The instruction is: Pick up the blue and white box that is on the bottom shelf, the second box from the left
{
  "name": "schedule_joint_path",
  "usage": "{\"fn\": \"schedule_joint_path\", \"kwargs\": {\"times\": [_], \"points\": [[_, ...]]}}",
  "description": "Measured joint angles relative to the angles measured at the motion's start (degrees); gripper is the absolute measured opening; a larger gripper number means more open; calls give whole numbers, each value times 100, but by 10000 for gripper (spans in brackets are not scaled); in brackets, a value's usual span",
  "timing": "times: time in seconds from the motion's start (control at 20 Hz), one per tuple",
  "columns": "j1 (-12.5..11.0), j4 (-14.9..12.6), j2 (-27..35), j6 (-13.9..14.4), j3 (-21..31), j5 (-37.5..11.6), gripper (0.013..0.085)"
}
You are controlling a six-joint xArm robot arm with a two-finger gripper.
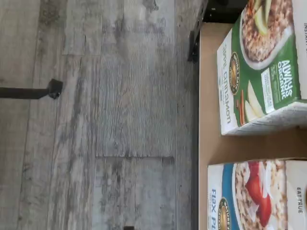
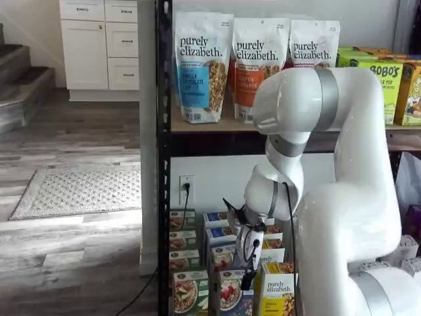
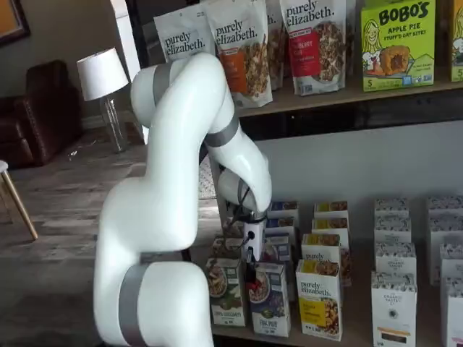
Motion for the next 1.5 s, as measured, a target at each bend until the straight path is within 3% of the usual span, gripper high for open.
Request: {"fn": "schedule_joint_path", "kwargs": {"times": [0.15,0.6,1.5], "points": [[89,187,-28,-80,19,-27,850],[263,280,-13,24,-54,-57,850],[118,444,351,-290,-320,-438,850]]}}
